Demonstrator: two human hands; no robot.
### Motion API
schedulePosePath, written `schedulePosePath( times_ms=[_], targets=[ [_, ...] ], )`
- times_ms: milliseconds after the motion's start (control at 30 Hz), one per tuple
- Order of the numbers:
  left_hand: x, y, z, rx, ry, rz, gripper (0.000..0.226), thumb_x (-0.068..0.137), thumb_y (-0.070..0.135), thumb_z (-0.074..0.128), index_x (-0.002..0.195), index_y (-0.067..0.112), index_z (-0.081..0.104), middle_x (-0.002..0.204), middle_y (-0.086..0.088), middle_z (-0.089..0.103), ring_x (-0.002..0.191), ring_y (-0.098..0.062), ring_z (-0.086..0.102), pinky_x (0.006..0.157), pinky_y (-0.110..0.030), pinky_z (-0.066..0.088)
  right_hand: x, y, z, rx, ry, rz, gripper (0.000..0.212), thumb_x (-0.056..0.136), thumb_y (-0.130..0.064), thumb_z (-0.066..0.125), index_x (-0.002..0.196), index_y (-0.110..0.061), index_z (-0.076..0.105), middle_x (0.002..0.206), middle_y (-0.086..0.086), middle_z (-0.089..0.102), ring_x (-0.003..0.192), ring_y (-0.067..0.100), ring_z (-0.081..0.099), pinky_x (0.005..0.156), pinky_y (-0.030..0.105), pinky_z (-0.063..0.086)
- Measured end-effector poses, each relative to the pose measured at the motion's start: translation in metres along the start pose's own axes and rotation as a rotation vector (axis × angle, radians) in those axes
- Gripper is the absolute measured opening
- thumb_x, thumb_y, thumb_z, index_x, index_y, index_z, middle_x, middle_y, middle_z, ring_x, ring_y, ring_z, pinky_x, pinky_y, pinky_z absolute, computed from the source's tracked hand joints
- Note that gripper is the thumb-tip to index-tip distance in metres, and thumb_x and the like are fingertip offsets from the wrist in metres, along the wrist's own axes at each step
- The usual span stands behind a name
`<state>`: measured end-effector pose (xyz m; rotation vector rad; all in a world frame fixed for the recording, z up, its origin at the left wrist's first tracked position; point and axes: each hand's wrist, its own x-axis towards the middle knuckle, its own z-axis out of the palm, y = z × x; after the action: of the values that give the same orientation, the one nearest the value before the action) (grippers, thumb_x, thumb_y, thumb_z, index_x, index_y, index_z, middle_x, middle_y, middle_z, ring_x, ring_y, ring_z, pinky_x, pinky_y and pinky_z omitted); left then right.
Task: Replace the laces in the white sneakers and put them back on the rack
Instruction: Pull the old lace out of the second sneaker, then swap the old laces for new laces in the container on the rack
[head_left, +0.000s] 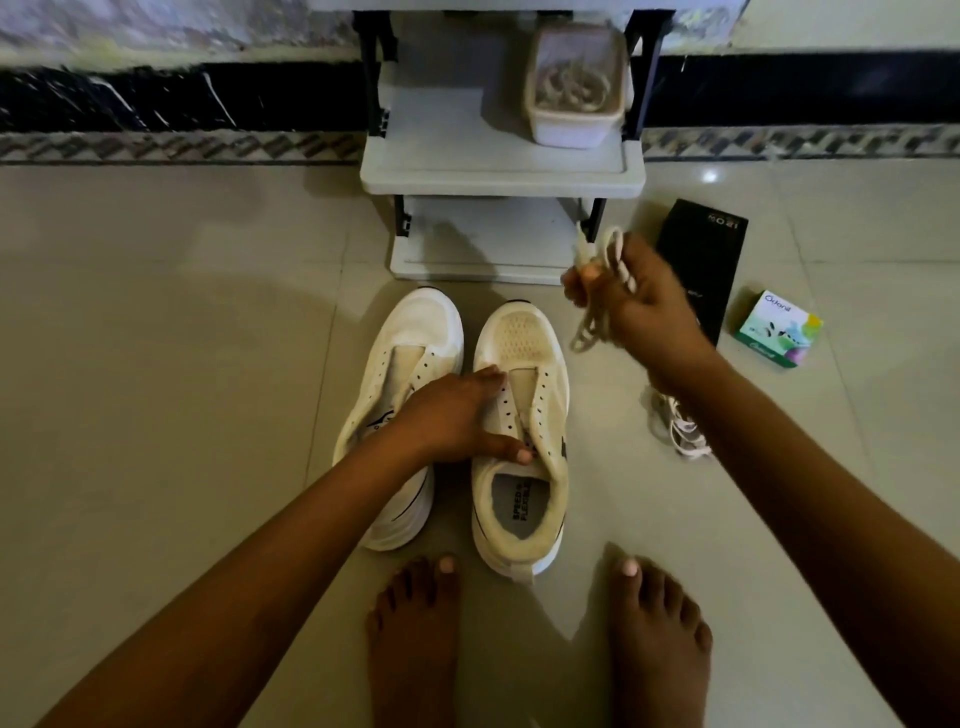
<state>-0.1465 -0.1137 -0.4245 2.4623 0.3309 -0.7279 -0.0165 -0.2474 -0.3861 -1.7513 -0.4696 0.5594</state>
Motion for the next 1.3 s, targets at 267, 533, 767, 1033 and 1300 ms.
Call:
schedulePosePath(
  times_ms=[267,533,767,1033,1300],
  targets=[
    [0.003,-0.002,0.002,-0.015,0.021,-0.015,0.101,0.071,0.059,0.069,0.150,0.020,0.020,0.155,0.000,0.026,0.139,-0.021,0.030,0.110,-0.034,0.027,-0.026,0.039,-0.021,0.043,0.161,0.257,0.010,0.096,-0.014,0.049,0.105,-0.012,0.053,0.086,0.000,0.063,0.080,0.012,0.061,0.070,0.024,0.048],
    [0.014,0.013,-0.006,-0.046,0.056,-0.037,0.099,0.069,0.055,0.073,0.148,0.019,0.025,0.151,-0.003,0.035,0.134,-0.022,0.038,0.104,-0.030,0.032,-0.044,0.067,-0.074,-0.143,0.375,0.391,0.006,0.094,-0.011,0.051,0.093,-0.012,0.056,0.087,0.010,0.062,0.081,0.022,0.058,0.076,0.036,0.050],
    [0.018,0.018,-0.013,-0.085,0.018,-0.064,0.098,0.070,0.050,0.075,0.148,0.020,0.025,0.153,-0.002,0.031,0.137,-0.022,0.034,0.108,-0.034,0.030,-0.046,0.091,-0.087,-0.520,0.103,0.546,0.032,0.094,-0.021,0.053,0.123,-0.006,0.054,0.119,0.014,0.057,0.098,0.023,0.050,0.082,0.028,0.037],
    [0.012,0.014,-0.031,-0.205,0.109,-0.010,0.074,0.074,0.047,0.071,0.139,0.024,0.045,0.141,0.001,0.048,0.125,-0.017,0.048,0.099,-0.029,0.039,-0.043,0.083,-0.091,-0.852,0.198,0.276,0.032,0.090,-0.028,0.061,0.117,-0.010,0.061,0.122,0.010,0.058,0.106,0.024,0.054,0.079,0.025,0.039],
    [0.016,0.043,-0.085,-0.454,0.605,0.254,0.034,0.083,0.021,0.070,0.116,0.015,0.066,0.107,0.005,0.066,0.098,-0.006,0.062,0.084,-0.008,0.044,-0.009,0.014,-0.053,-0.638,0.261,-0.191,0.026,0.090,-0.019,0.059,0.115,-0.010,0.061,0.115,0.006,0.062,0.100,0.017,0.058,0.079,0.021,0.045]
  ],
)
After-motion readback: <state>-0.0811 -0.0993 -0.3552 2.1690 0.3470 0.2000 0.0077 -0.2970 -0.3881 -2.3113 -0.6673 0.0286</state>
